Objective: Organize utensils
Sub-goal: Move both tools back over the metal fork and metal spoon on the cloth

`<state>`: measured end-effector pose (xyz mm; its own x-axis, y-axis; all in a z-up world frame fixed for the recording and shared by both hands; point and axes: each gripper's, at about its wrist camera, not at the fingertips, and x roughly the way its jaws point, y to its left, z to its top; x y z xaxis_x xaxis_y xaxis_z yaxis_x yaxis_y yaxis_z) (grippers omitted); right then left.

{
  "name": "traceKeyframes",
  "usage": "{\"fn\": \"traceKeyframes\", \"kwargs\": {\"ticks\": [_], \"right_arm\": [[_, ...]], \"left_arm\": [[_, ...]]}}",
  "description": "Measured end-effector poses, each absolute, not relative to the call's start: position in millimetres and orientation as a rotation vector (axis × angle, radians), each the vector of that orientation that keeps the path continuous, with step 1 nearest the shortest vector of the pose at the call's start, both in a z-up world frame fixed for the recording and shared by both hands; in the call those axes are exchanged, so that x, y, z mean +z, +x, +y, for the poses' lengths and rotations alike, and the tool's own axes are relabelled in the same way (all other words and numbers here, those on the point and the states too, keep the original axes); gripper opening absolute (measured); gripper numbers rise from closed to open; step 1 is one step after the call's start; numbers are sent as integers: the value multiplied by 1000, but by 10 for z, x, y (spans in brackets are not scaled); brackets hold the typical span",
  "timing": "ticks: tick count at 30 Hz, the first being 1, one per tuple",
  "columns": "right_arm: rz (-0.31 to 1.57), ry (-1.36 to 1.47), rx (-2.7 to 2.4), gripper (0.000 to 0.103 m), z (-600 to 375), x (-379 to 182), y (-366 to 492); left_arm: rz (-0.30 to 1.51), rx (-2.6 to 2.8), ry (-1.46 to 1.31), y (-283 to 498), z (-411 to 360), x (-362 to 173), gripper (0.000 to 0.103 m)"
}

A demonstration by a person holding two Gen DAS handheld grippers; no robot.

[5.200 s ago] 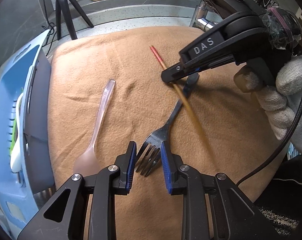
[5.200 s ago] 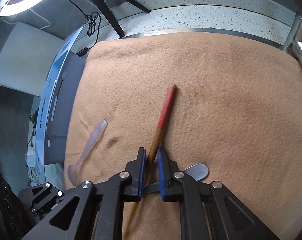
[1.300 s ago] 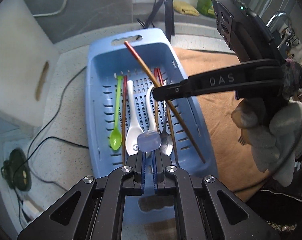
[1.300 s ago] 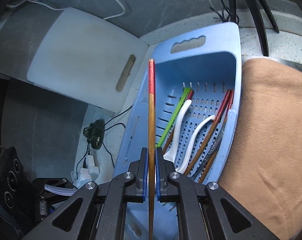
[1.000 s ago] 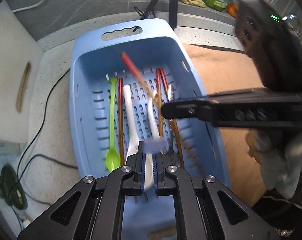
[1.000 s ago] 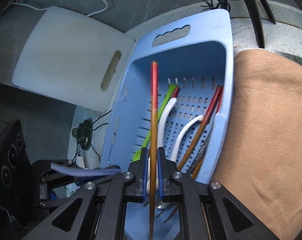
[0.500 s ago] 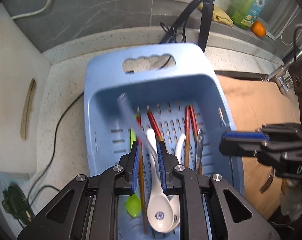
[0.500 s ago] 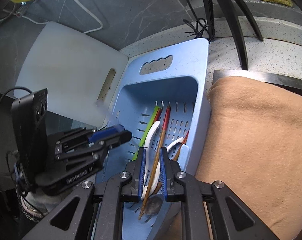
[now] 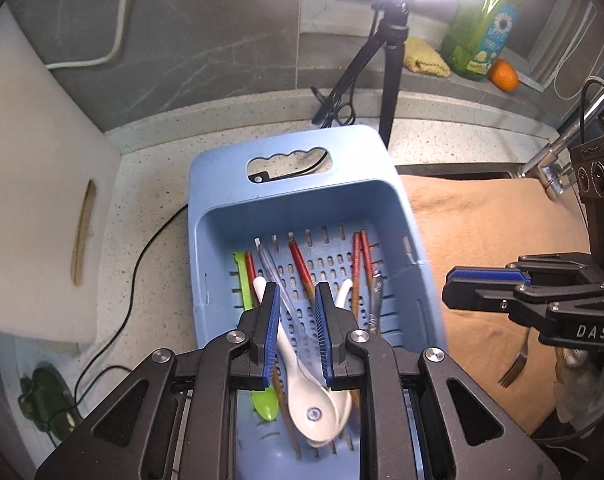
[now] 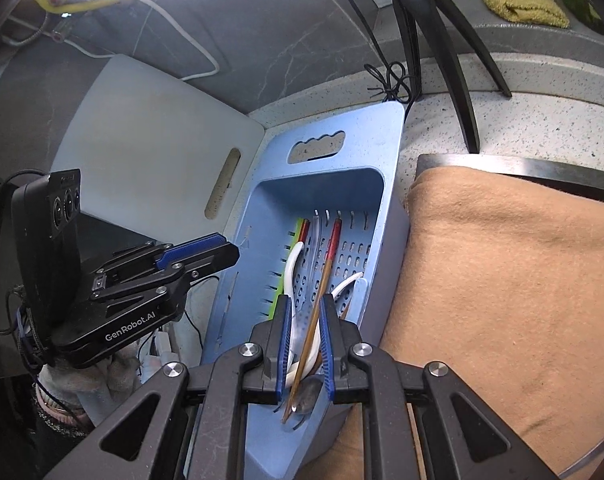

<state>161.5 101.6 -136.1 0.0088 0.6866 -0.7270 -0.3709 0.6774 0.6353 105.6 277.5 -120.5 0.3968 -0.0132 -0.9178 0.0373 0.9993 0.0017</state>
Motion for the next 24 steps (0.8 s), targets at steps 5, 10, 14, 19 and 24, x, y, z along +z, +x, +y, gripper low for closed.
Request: {"fn": "traceKeyframes", "kwargs": {"ticks": [5, 10, 14, 19, 24], "right_arm": [[1288, 273, 866, 14, 837, -1180, 1534], [1274, 246, 894, 14, 609, -1046, 1439], [1261, 220, 918, 18, 402, -952, 1342], [1219, 166, 936, 28, 96, -833, 1211], [1154, 82, 927, 36, -224, -729, 1068]], "left_arm": [[1117, -15, 44, 870, 2533, -1015, 16], [1073, 12, 64, 625, 2220, -844, 25], [1040, 30, 73, 425, 1929, -723, 27], [983, 59, 94, 148, 1518, -595, 45], [946, 63, 96, -87, 1140, -563, 49]]}}
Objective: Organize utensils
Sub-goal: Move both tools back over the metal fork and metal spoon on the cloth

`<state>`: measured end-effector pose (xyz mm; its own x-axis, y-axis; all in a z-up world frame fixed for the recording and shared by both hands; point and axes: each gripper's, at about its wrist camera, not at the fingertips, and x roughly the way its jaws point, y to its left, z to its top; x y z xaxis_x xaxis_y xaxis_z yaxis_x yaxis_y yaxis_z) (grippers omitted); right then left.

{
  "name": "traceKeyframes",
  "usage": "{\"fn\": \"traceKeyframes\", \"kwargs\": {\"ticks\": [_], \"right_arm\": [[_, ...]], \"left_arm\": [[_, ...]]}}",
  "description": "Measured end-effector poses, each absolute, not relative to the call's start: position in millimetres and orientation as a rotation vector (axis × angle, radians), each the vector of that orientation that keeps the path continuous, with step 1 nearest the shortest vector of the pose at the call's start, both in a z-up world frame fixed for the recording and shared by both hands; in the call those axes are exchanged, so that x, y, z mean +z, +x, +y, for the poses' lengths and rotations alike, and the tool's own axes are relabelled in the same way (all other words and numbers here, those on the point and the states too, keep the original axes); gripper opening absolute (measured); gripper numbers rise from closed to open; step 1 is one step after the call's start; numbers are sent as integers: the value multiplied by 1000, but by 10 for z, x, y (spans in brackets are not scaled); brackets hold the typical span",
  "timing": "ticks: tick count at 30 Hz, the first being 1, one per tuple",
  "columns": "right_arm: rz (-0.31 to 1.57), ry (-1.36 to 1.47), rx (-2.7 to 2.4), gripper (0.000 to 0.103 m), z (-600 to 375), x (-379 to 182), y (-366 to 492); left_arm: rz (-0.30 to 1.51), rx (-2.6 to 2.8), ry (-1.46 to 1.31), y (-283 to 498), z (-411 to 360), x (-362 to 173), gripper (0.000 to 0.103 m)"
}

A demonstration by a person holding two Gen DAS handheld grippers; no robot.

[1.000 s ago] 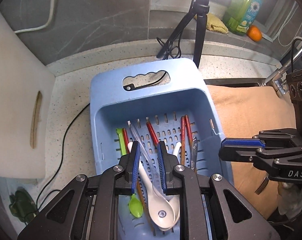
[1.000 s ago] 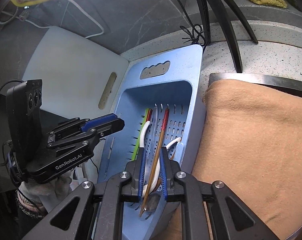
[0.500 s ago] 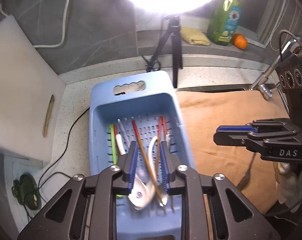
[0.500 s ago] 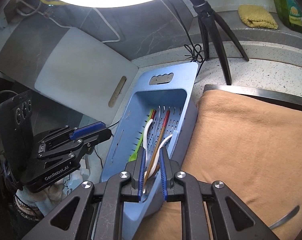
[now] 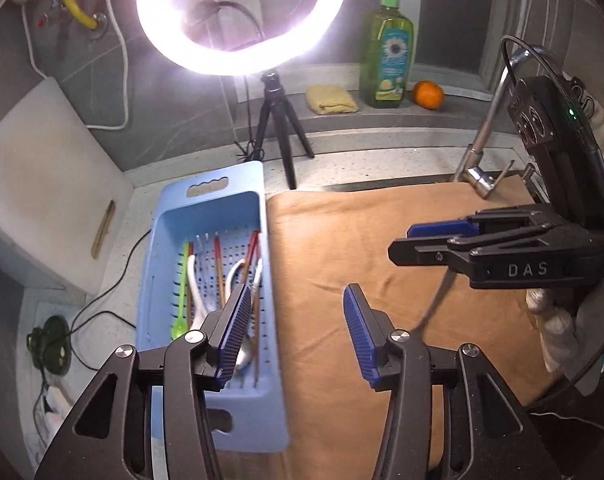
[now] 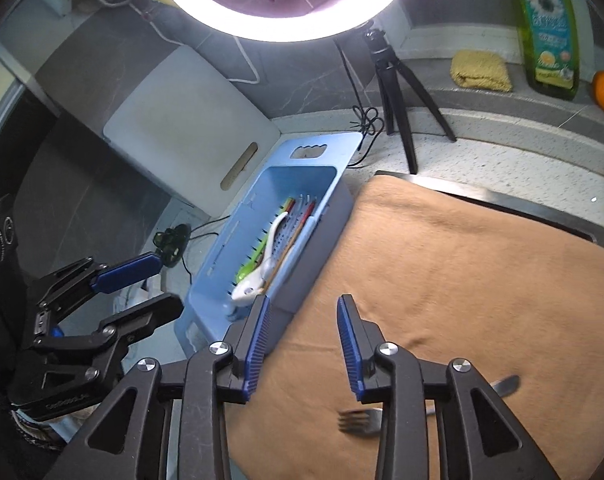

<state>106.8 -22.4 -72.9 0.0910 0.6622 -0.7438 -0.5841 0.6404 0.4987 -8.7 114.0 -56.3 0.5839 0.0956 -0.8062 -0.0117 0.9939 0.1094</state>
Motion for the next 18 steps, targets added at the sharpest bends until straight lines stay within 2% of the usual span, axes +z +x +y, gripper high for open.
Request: {"fn": "traceKeyframes", "kwargs": {"ticks": [7, 11, 18], "right_arm": [[1076, 64, 891, 39, -672, -696, 1014], [1066, 97, 833, 44, -919, -797, 1033], [1163, 77, 778, 47, -1139, -1101, 986]], "left_arm": [[931, 62, 79, -338, 856, -713, 51], [931, 52, 27, -438, 798, -939, 51], [968, 5, -23, -512, 561, -1474, 51]]}}
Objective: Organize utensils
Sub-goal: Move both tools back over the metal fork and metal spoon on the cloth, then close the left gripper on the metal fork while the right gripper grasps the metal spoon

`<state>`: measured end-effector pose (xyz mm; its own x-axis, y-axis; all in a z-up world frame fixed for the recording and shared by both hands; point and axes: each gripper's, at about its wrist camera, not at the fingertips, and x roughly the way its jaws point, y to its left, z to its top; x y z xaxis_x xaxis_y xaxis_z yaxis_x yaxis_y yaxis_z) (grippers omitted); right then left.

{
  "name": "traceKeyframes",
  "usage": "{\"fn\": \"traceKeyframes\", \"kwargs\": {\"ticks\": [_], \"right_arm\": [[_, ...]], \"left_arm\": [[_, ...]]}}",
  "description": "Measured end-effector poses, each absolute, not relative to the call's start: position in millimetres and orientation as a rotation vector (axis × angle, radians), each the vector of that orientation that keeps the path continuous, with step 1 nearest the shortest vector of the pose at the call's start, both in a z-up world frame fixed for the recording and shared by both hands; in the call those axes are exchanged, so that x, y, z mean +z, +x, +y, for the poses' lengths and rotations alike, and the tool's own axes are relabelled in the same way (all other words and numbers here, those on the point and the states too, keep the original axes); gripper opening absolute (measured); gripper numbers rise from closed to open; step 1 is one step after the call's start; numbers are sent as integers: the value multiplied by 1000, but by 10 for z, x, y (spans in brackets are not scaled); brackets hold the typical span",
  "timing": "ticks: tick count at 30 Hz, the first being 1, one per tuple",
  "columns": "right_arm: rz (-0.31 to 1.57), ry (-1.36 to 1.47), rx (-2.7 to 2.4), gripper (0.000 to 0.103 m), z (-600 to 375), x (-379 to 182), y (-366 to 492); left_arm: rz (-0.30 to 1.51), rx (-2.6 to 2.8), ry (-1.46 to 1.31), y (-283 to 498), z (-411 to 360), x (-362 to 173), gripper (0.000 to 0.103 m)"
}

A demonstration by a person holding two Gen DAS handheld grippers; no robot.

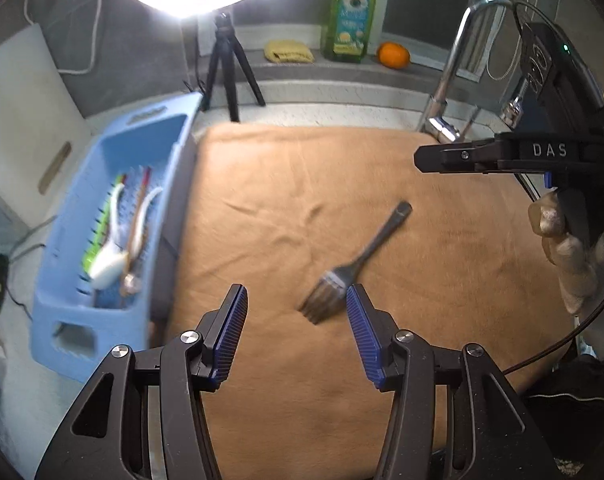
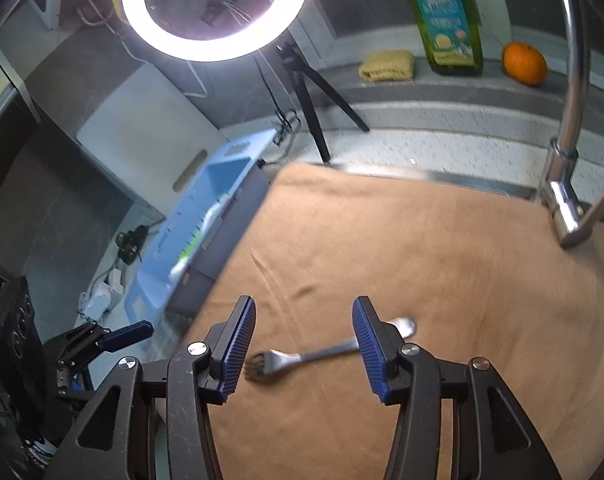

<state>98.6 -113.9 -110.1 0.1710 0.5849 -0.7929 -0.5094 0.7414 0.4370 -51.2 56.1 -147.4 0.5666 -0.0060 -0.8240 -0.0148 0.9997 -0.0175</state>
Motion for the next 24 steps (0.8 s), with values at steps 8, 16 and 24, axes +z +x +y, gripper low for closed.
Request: {"fn": "traceKeyframes", "kwargs": {"ticks": [8, 16, 24], "right_arm": [[1346, 216, 729, 47, -1252, -1540, 955], [1431, 363, 697, 45, -1190, -1803, 1006], [1493, 431, 632, 35, -1178, -2024, 1087]], "left_arm": [[1037, -53, 3, -365, 458, -1784, 51], [1100, -127, 85, -144, 385, -1978, 51], [1116, -169, 100, -24, 358, -2092, 51]]}}
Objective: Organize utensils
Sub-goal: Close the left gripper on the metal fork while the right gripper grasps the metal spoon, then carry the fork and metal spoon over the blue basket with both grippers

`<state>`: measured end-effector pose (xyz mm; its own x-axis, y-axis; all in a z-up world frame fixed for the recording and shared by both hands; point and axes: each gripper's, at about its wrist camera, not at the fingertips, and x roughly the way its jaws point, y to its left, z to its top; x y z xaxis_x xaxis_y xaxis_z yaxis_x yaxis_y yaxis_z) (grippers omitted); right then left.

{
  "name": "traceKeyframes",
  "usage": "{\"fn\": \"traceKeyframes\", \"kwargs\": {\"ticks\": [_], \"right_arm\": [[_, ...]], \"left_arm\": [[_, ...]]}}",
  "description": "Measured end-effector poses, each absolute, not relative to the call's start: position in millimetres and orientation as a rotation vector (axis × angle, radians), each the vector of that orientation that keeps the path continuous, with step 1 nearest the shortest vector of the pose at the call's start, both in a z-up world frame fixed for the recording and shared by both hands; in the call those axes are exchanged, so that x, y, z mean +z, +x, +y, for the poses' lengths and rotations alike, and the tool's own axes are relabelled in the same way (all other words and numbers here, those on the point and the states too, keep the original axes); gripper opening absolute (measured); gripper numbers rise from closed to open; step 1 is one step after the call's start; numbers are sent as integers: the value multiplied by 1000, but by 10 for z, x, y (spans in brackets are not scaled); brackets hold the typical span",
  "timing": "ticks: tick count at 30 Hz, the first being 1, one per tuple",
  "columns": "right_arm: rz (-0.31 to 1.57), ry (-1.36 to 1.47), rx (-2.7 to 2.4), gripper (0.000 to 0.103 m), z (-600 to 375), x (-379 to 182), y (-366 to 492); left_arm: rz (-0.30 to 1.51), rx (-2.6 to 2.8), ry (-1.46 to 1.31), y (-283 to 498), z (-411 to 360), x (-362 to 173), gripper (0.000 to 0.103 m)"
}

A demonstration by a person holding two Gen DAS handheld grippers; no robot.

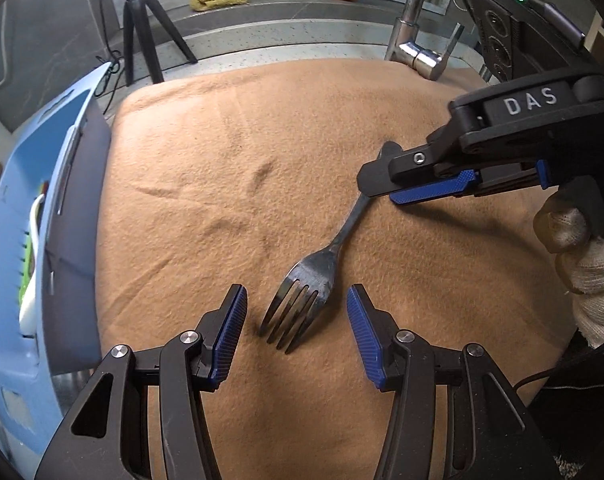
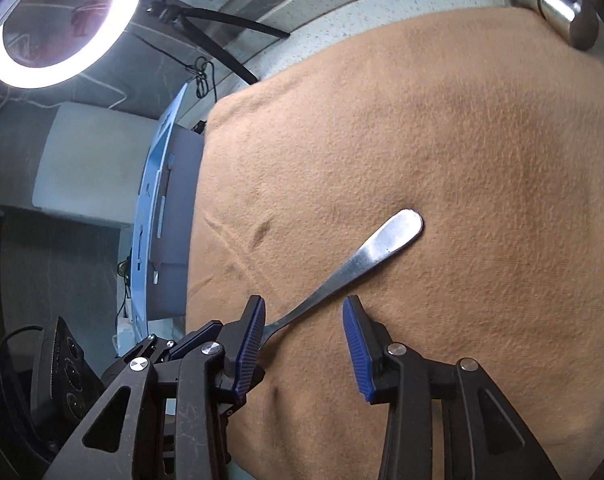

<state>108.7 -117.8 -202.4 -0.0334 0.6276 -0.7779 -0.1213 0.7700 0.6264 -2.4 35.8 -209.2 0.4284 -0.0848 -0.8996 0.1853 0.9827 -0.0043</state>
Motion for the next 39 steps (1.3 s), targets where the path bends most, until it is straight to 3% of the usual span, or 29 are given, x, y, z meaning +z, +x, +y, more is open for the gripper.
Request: {"fn": "traceKeyframes", "kwargs": {"ticks": [9, 14, 18, 19, 22, 24, 39], "right_arm": [[1509, 479, 596, 33, -1124, -2143, 1145], [1497, 457, 584, 33, -1067, -2127, 1138], [1494, 453, 583, 33, -1005, -2123, 1146], [1493, 447, 581, 32, -985, -2123, 1148], [1506, 449, 570, 15, -967, -2153, 1152], [1522, 468, 579, 8, -968, -2182, 1157], [1461, 491, 712, 4, -477, -1715, 1262]], "left_arm": [[1080, -196, 66, 32, 364, -2204, 51], [1055, -197, 51, 16, 367, -2189, 30], [1052, -229, -12, 16, 381, -2167, 26], [1051, -231, -11, 17, 366, -2168, 25], [1047, -242, -14, 24, 325, -2141, 22], [1041, -251, -28, 17, 322, -2107, 22], [942, -195, -111, -138, 754, -1653, 22]]}}
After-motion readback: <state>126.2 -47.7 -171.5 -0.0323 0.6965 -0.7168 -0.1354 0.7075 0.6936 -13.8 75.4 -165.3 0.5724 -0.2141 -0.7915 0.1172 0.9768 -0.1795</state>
